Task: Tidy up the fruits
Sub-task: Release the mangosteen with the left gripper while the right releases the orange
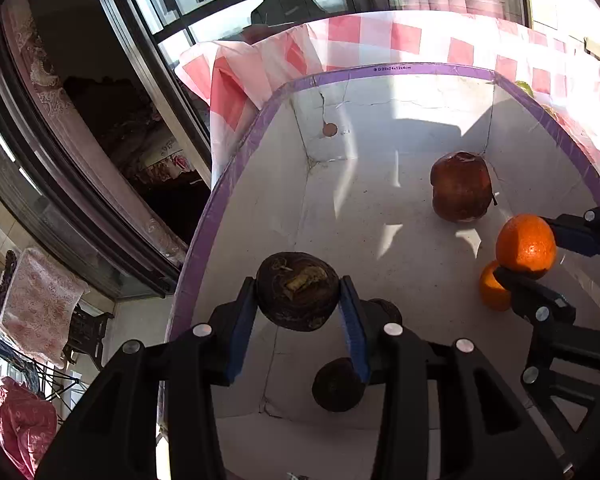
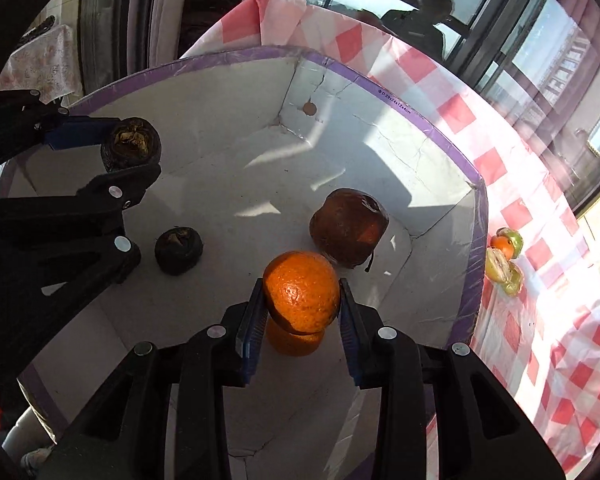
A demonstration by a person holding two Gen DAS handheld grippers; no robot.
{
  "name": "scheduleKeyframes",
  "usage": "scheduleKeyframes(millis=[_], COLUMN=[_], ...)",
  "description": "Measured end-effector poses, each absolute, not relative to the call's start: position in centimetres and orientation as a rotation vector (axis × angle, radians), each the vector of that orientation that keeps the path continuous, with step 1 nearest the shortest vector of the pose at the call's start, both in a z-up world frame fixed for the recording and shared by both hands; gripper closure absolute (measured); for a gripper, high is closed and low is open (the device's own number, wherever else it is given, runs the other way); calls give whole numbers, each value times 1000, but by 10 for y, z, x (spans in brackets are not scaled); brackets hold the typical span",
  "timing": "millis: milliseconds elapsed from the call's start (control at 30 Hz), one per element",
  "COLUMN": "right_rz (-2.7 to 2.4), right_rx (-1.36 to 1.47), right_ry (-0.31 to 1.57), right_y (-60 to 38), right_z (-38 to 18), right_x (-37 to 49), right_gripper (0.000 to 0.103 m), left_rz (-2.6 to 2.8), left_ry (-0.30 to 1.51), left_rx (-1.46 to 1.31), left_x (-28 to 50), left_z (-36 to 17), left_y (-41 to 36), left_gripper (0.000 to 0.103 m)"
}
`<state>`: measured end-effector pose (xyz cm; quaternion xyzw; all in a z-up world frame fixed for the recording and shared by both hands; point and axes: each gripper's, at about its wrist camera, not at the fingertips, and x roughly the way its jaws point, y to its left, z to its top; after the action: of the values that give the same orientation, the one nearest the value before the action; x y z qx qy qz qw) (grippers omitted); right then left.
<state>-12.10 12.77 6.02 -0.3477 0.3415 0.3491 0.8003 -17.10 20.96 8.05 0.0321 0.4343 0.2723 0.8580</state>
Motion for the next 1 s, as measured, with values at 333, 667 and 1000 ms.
scheduleKeyframes(millis=[333,667,1000], right_rz=[727,743,750], right_rx=[-845,-787,-620], right_ry=[820,773,478], right_y=[138,131,102], right_z=[56,66,82], right_x=[-117,-115,-129], right_gripper=[38,17,17], left_rz=[482,442,604], left_ry=[994,1047,1016], left_rx=[3,-50,-72], left_x=[-170,-167,-169], left_z=[69,70,80], left_y=[214,212,217], left_gripper=[52,35,14])
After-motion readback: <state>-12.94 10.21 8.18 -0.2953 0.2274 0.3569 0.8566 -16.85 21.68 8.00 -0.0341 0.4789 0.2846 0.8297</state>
